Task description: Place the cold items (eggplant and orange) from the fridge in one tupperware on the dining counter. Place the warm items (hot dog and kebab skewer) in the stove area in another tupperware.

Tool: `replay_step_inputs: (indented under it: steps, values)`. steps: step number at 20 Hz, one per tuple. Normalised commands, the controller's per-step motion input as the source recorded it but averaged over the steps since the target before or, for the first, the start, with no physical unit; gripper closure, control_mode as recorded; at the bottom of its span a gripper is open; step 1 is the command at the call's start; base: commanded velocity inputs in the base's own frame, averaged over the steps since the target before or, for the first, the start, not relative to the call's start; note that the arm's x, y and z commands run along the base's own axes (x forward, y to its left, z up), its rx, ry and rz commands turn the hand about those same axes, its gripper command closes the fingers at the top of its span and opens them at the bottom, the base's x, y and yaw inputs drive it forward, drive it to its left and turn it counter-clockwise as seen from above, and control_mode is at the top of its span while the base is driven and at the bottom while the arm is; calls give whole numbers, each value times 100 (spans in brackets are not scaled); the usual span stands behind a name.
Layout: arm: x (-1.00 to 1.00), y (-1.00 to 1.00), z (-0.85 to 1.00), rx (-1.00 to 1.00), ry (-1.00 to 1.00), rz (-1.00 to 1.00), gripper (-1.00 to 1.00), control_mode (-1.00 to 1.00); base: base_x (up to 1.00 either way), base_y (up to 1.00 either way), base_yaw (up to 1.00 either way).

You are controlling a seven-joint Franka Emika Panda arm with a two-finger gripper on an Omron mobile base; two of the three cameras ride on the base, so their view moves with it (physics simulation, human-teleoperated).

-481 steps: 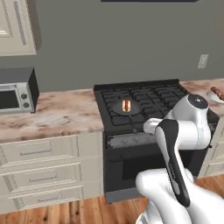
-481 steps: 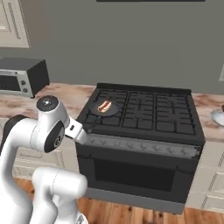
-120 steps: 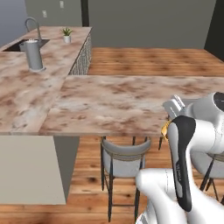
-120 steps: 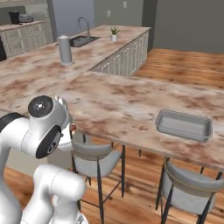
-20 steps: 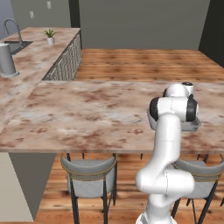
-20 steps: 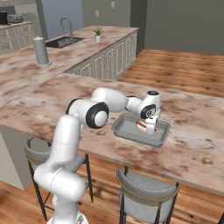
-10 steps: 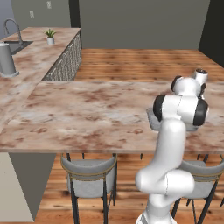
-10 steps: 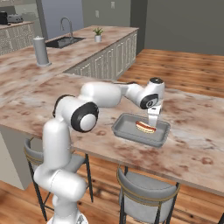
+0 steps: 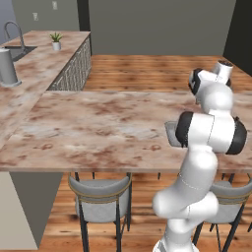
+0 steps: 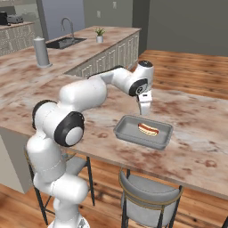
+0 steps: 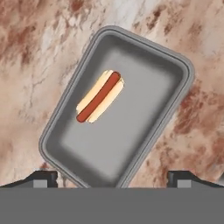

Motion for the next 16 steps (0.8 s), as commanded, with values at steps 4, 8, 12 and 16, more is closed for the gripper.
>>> replay_step_inputs:
  steps: [4,8,12,16]
  values:
    - [-9,100,50,-1,-7,42,-100,-100,0,0,0]
    - [-48,100,35,-9,-9,37,-100,-100,0,0,0]
    - [-88,100,0,-20,-28,28,-100,-100,0,0,0]
    - [-100,97,-10,-20,-54,18,-100,-100,0,0,0]
